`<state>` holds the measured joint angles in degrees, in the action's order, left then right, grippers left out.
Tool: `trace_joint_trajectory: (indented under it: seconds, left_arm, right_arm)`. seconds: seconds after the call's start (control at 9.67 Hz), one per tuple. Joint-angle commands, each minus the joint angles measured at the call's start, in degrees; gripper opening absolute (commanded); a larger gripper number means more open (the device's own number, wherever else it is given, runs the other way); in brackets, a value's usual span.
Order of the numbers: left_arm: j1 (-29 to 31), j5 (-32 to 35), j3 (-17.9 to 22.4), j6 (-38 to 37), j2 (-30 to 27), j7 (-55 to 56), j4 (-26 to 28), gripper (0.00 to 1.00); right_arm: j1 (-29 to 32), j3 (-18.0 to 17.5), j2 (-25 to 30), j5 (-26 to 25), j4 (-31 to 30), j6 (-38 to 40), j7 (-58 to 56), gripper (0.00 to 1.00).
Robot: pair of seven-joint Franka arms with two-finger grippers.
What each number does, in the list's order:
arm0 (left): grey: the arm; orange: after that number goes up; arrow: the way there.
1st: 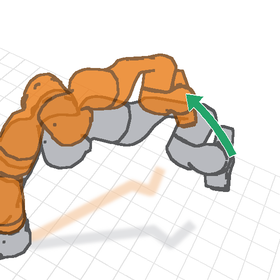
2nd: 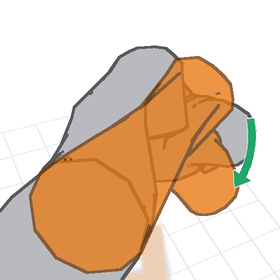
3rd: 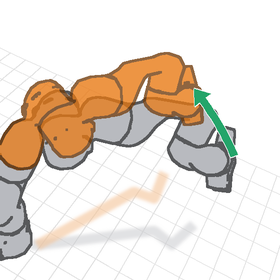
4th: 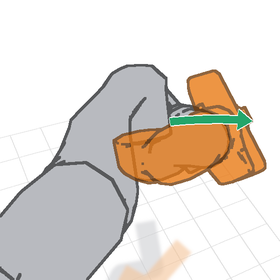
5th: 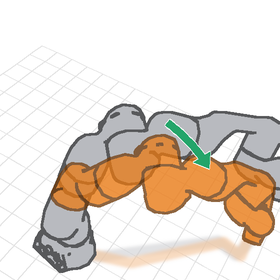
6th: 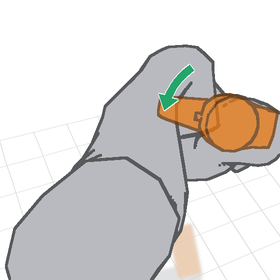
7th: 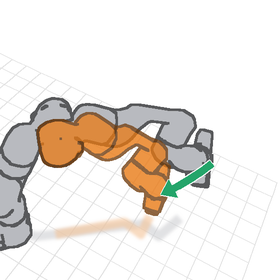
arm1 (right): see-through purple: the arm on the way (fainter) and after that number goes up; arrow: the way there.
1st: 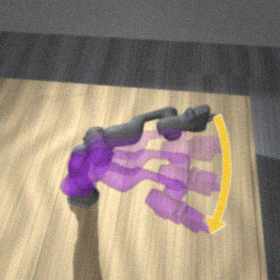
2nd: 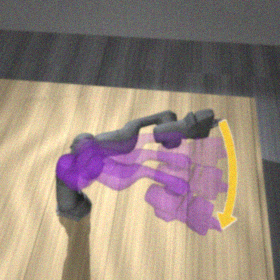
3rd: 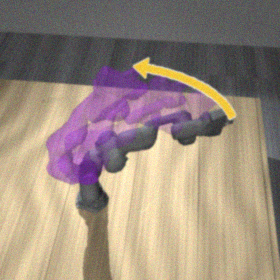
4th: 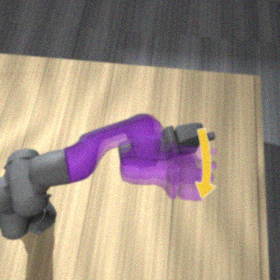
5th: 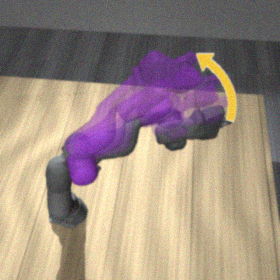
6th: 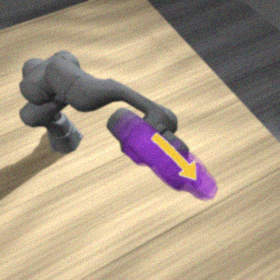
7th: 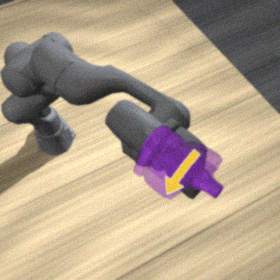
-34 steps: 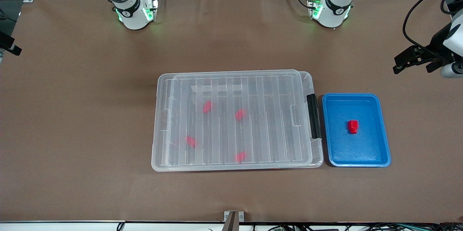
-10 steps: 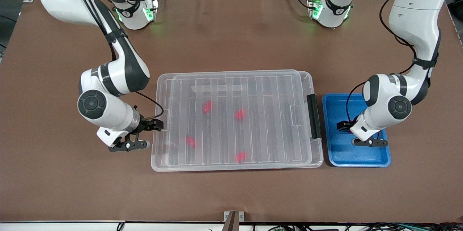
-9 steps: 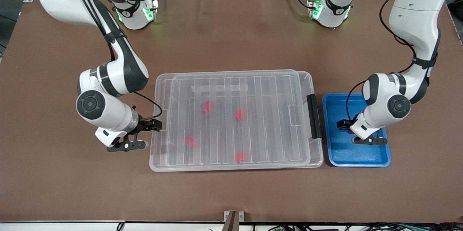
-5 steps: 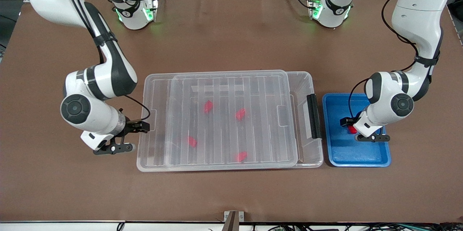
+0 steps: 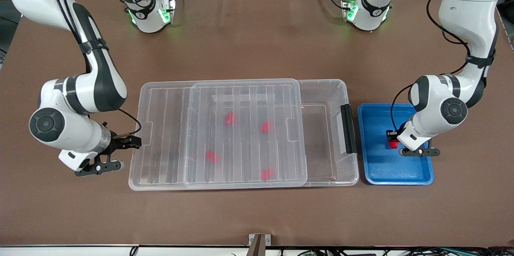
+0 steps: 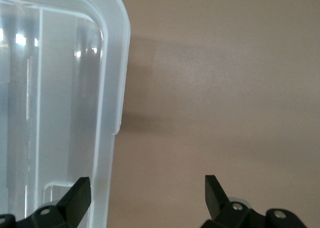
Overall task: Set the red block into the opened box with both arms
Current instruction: 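Slide the lid open with the right gripper while the left gripper lifts the block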
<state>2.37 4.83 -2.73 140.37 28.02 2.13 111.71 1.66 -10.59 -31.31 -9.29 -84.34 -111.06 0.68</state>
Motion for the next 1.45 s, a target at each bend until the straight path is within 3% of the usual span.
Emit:
trace_joint_trajectory:
  seconds: [0.0,0.41,0.72,0.93,1.14,1.34]
  left_arm:
    - [0.27,0.27,0.1,-1.13,-3.57,-0.73,2.47,0.0]
    - [-1.84,0.27,-2.44,-4.82,-11.39,0.85,0.89,0.0]
    - [-2.02,0.27,-10.07,-10.98,-15.1,7.67,-3.32,0.0]
    - [-2.54,0.71,-15.96,-12.48,-13.97,15.68,-5.96,0.0]
    - [-4.29,1.06,-19.84,-12.49,-9.6,23.4,-9.64,0.0]
    - [-6.4,3.67,-22.57,-12.49,-1.96,28.34,-13.51,0.0]
  right_arm:
    - [0.02,-0.22,0.99,-1.61,-0.83,2.5,-0.41,1.0]
    - [1.68,1.09,1.16,-1.88,-0.57,2.6,-6.46,1.0]
    - [1.68,2.68,1.16,-1.88,-0.13,2.6,-9.47,1.0]
    - [1.6,2.59,2.64,-0.82,0.14,3.73,-8.59,1.0]
    - [1.33,2.59,5.63,6.6,2.59,7.85,-4.4,1.0]
    - [1.77,2.77,14.83,8.41,2.25,12.95,8.05,1.0]
